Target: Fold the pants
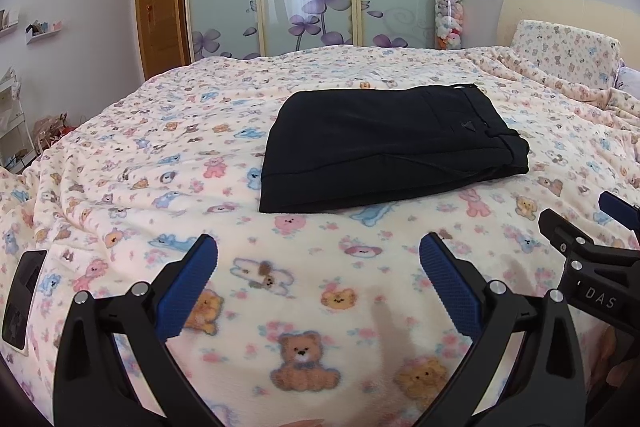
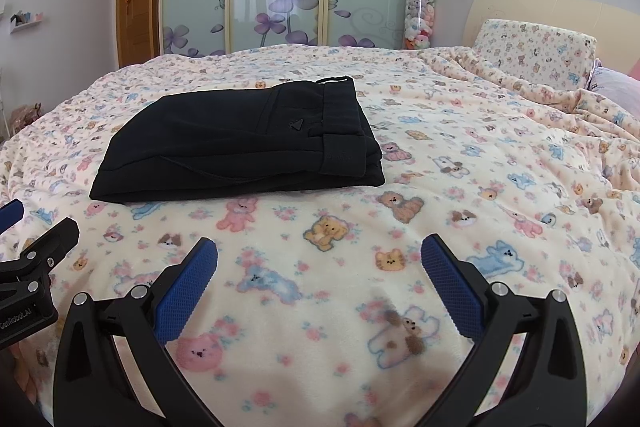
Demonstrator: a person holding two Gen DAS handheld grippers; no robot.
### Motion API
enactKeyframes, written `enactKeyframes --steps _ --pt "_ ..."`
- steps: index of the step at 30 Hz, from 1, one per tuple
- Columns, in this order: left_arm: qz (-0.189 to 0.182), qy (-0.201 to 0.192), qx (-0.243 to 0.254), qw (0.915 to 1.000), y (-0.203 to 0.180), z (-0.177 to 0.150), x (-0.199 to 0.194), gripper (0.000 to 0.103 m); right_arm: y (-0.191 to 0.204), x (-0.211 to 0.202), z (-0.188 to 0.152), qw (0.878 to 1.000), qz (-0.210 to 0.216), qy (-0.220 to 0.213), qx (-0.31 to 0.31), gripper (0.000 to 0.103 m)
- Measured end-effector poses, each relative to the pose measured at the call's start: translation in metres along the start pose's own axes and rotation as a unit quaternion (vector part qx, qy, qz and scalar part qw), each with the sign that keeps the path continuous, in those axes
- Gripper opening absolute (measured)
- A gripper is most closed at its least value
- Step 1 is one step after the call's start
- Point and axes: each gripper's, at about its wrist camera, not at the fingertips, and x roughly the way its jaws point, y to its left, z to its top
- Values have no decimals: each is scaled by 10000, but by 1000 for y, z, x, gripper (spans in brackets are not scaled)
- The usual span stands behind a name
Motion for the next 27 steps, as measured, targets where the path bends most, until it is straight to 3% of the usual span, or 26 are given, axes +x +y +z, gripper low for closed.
enactKeyframes --steps 27 --pt "-21 -3 28 10000 2 1 0 101 0 0 0 10000 2 14 -5 102"
